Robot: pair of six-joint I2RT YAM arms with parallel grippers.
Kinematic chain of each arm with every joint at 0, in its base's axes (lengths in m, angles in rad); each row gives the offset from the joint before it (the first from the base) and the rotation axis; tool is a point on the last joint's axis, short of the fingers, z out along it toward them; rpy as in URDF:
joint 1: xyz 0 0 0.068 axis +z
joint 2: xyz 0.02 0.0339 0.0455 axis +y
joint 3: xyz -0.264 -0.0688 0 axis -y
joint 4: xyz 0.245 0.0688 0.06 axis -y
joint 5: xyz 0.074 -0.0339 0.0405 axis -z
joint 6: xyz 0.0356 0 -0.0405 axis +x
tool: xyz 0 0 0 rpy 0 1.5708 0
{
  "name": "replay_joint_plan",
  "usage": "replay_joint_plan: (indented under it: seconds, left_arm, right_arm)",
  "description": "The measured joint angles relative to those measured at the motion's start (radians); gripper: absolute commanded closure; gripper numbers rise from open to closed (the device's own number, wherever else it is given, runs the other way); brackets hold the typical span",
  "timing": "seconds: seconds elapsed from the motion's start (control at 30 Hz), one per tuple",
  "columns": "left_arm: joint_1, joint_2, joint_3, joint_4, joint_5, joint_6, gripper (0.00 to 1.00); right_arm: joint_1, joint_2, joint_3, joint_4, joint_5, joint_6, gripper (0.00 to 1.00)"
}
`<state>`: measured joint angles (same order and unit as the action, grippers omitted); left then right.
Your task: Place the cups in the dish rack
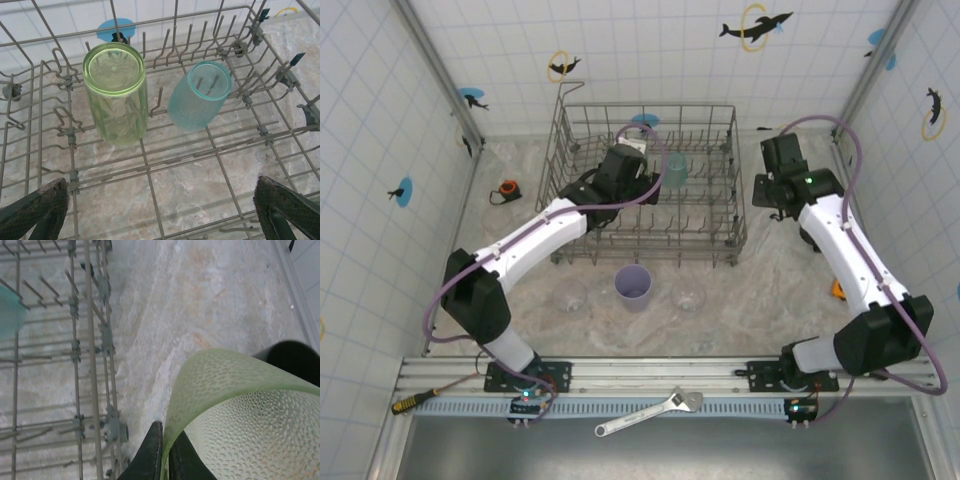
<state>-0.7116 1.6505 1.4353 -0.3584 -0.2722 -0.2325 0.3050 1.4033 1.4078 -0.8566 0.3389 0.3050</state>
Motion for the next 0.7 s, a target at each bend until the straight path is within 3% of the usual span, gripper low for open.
replay_joint_plan:
  seconds: [0.33, 0.57, 0.7]
  left_arm:
    - [0.06, 0.048, 0.076, -0.039, 0.065, -0.024, 0.02]
    - [0.151, 0.108, 0.145, -0.04, 0.193, -0.1, 0.02]
    - [0.187, 0.142, 0.18, -0.027, 0.267, -0.164, 0.02]
  right_arm:
    - [-0.006, 0.097, 0.157, 0.094, -0.128, -0.021, 1.0]
    - [-0.006, 0.108, 0.147, 0.247, -0.298, 0.004, 1.0]
    - [-0.005, 0.1, 0.056, 0.413, -0.414, 0.04, 1.0]
